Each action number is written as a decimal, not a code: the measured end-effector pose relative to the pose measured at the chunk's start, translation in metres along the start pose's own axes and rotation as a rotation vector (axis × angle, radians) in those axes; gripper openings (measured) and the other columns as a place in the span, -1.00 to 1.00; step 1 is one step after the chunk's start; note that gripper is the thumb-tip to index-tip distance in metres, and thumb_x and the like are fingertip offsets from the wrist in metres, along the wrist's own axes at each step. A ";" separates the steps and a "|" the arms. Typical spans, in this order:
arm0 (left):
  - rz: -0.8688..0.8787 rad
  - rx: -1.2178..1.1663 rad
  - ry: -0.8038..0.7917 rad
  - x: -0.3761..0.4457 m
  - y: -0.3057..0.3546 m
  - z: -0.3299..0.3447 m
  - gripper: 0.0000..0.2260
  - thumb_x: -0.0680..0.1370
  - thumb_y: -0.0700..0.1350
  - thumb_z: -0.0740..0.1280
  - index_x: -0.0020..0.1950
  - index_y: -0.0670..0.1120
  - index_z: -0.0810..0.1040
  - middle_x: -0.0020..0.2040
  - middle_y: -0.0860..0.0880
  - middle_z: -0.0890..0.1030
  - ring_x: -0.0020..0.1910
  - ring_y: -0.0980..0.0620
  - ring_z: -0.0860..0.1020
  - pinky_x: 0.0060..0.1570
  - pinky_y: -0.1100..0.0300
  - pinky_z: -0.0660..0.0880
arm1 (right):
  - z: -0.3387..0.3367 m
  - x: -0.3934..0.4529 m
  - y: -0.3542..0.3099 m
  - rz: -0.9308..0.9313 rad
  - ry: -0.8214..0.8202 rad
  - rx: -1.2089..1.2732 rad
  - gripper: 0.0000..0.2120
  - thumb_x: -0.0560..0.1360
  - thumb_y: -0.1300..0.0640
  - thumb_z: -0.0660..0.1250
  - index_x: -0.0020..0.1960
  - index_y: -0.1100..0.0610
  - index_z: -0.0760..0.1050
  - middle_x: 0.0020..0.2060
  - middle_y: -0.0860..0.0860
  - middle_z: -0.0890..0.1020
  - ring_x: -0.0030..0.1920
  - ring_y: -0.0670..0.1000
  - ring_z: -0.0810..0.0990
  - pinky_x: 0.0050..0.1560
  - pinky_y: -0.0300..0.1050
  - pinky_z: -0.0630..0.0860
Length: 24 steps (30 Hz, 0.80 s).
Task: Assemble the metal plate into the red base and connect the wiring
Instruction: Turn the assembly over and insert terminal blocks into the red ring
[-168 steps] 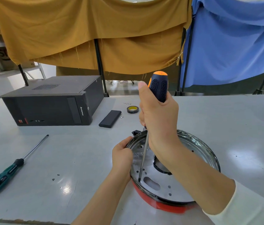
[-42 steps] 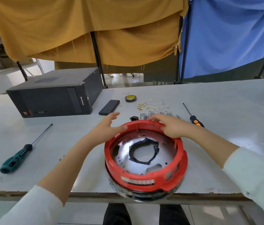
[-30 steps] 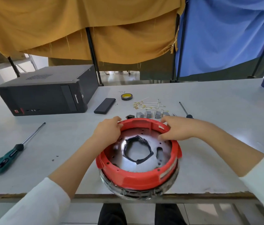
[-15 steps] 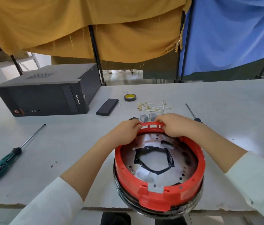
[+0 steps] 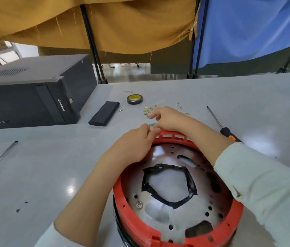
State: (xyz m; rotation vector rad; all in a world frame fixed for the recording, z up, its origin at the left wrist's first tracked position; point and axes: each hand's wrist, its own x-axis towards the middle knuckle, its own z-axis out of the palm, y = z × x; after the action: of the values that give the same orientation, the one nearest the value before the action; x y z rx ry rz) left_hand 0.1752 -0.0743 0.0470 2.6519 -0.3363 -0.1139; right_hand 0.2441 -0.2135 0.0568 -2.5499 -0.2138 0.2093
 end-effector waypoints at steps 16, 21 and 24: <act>-0.035 -0.053 0.030 -0.007 -0.011 -0.007 -0.65 0.64 0.21 0.01 -0.24 0.05 0.22 -0.29 0.04 0.39 -0.21 -0.07 0.39 -0.26 0.07 0.26 | -0.002 0.010 -0.011 0.004 0.239 -0.022 -0.68 0.40 -0.04 0.44 0.00 0.20 0.63 -0.15 0.08 0.64 -0.20 0.05 0.58 -0.19 -0.09 0.52; -0.039 -0.054 0.000 -0.008 -0.012 -0.009 -0.68 0.64 0.21 0.01 -0.21 0.06 0.24 -0.23 0.01 0.44 -0.15 -0.08 0.42 -0.21 0.08 0.26 | -0.013 -0.014 -0.022 0.008 0.052 0.252 -0.66 0.37 -0.14 0.47 -0.19 0.16 0.58 -0.22 0.03 0.69 -0.31 -0.06 0.65 -0.45 -0.23 0.47; -0.042 -0.050 -0.035 -0.009 -0.013 -0.013 -0.69 0.64 0.21 0.01 -0.15 0.04 0.30 -0.13 -0.02 0.47 -0.06 -0.08 0.44 -0.13 0.08 0.27 | 0.003 -0.020 -0.020 -0.018 0.099 0.231 -0.66 0.34 -0.13 0.51 -0.11 0.09 0.50 -0.25 -0.04 0.58 -0.30 -0.10 0.50 -0.34 -0.20 0.35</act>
State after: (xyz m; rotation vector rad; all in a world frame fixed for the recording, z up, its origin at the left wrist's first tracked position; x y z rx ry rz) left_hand 0.1714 -0.0553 0.0535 2.6113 -0.2851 -0.1799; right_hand 0.2216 -0.1995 0.0673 -2.3207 -0.1640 0.0938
